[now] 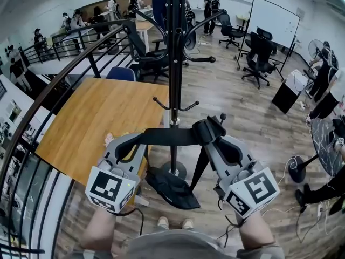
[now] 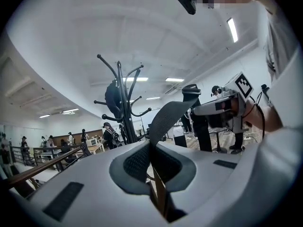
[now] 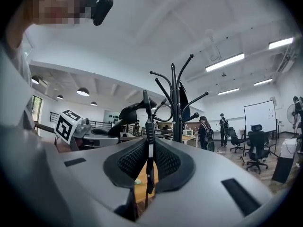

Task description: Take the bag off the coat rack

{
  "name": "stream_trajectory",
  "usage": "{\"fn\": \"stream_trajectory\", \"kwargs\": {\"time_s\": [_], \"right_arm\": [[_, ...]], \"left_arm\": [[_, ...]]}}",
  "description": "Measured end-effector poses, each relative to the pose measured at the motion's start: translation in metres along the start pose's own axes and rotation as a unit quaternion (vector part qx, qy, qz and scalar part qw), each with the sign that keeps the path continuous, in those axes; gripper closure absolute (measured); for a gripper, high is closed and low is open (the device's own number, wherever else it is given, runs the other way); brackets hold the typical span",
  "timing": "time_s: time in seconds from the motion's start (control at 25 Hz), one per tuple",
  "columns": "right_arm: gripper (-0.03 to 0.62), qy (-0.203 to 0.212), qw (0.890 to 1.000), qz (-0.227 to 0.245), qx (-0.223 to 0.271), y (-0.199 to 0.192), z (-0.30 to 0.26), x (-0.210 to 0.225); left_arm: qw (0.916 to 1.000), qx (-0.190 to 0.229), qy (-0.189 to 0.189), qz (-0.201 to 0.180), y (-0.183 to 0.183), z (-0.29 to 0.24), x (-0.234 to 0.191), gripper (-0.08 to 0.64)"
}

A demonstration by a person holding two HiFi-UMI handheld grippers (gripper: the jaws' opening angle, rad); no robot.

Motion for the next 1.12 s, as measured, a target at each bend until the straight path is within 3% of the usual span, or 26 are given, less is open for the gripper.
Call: {"fn": "stream_trajectory", "kwargs": {"time_s": [0.16, 0.48, 0.76, 1.12], "right_arm": [[0.535, 0.002, 1.000, -0.015, -0.009, -0.015, 0.009, -0.002], [0.535, -0.006, 0.998, 0.000, -0.055, -0.051, 0.014, -0.003], [0.535, 0.002, 0.997, -0.010, -0.082, -0.078, 0.016, -0.005], [0.535, 0.002, 0.996, -0.013, -0.085, -0.080, 0.016, -0.005]], "left_arm": [[0.9998, -0.009, -0.009, 0.016, -0.010, 0.010, 0.012, 0.543], [0.9972, -0.050, -0.021, 0.053, -0.047, 0.014, 0.029, 0.543], [0.9951, -0.073, -0.014, 0.064, -0.069, 0.015, 0.039, 0.543], [0.9955, -0.073, -0.012, 0.060, -0.067, 0.016, 0.036, 0.543]]}}
Point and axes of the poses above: the fingertips, and each gripper's own axes: z backward along the fingers, x to its right, y out of its top, the point moved 3 cm from there along z, backward along the fingers, and after that the axes turned 7 degrees about y, right-handed, at the moved point
